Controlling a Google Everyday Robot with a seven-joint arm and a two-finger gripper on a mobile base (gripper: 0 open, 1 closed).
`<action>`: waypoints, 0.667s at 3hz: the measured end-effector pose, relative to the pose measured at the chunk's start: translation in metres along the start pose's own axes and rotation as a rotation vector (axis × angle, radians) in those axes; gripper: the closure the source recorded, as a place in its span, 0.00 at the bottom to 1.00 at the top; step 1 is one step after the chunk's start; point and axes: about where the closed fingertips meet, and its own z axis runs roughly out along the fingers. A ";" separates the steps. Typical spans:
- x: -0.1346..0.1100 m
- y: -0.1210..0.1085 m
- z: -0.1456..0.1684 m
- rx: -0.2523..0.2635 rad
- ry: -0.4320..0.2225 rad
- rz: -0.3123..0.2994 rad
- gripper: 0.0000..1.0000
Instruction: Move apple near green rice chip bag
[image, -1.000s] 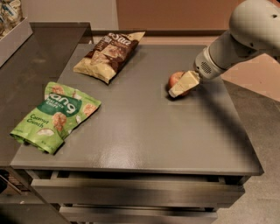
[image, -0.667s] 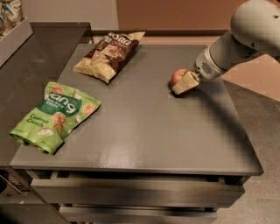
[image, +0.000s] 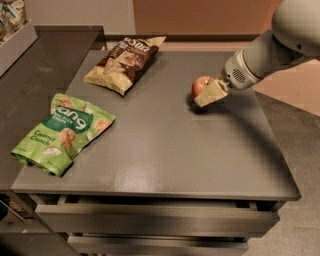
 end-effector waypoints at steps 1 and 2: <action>-0.015 0.035 -0.017 -0.074 -0.042 -0.071 1.00; -0.026 0.082 -0.026 -0.165 -0.059 -0.171 1.00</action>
Offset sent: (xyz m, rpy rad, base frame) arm -0.1118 0.0909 0.0526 0.0807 -0.0163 0.4143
